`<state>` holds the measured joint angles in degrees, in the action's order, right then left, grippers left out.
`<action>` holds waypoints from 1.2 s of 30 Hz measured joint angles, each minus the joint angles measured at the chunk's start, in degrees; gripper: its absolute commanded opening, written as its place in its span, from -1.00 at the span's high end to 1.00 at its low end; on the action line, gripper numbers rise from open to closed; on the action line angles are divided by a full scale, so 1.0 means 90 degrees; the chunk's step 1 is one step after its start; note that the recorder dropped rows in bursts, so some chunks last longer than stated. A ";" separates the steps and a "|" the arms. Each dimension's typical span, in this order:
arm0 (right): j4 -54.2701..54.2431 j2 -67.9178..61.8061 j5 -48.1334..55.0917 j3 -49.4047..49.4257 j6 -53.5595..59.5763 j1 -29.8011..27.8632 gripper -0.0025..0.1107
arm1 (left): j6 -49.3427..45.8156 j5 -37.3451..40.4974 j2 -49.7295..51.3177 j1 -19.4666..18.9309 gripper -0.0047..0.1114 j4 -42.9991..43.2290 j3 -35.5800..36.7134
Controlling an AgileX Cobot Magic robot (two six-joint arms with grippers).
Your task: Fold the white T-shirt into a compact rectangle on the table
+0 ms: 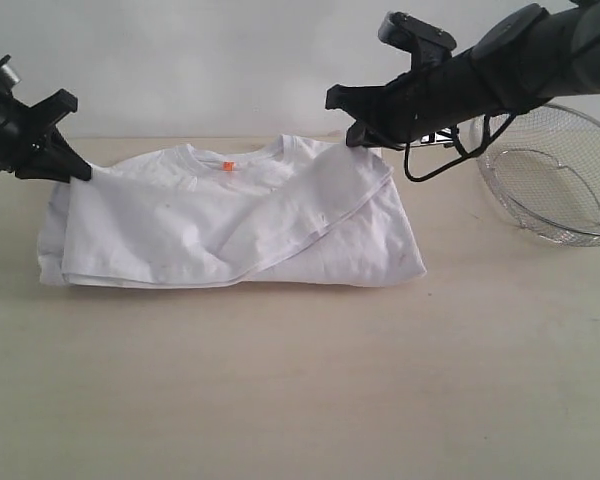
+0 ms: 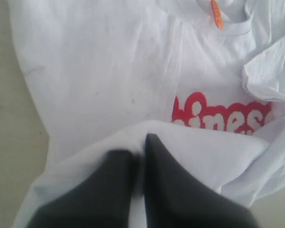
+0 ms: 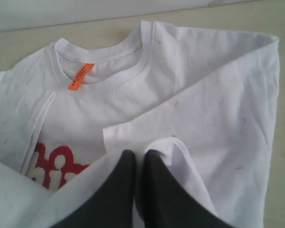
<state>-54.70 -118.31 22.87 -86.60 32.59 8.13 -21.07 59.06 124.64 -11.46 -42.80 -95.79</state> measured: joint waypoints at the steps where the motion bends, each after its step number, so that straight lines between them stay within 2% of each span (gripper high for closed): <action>1: 0.0000 -0.0051 0.0000 -0.0072 0.0000 0.0000 0.96 | 0.0000 -0.0017 0.0000 0.0000 0.84 0.0000 0.0000; 9: 0.0000 -0.0480 0.0012 -0.0650 -0.0023 0.0000 0.96 | 0.0001 -0.0126 0.0317 0.0000 0.84 -0.0183 -0.0012; 22: -0.0009 -0.0930 -0.0052 -0.0956 -0.0047 -0.0220 0.96 | -0.0171 -0.0553 0.0428 0.0000 0.84 -0.0351 -0.0233; 29: -0.0009 -0.1040 -0.0171 -0.0956 -0.0061 -0.0220 0.96 | -0.0185 -0.0278 0.0696 0.0000 0.84 -0.0375 -0.0816; 34: -0.0009 -0.1040 -0.0195 -0.0956 -0.0061 -0.0220 0.96 | -0.0172 -0.0151 0.0967 0.0000 0.84 -0.0414 -0.0897; 36: -0.0009 -0.1040 -0.0195 -0.0956 -0.0061 -0.0220 0.90 | -0.0172 -0.0151 0.0996 0.0000 0.77 -0.0414 -0.0897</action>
<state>-54.78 -127.67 21.11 -95.21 32.04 6.15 -22.62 57.70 133.61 -11.46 -46.53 -103.86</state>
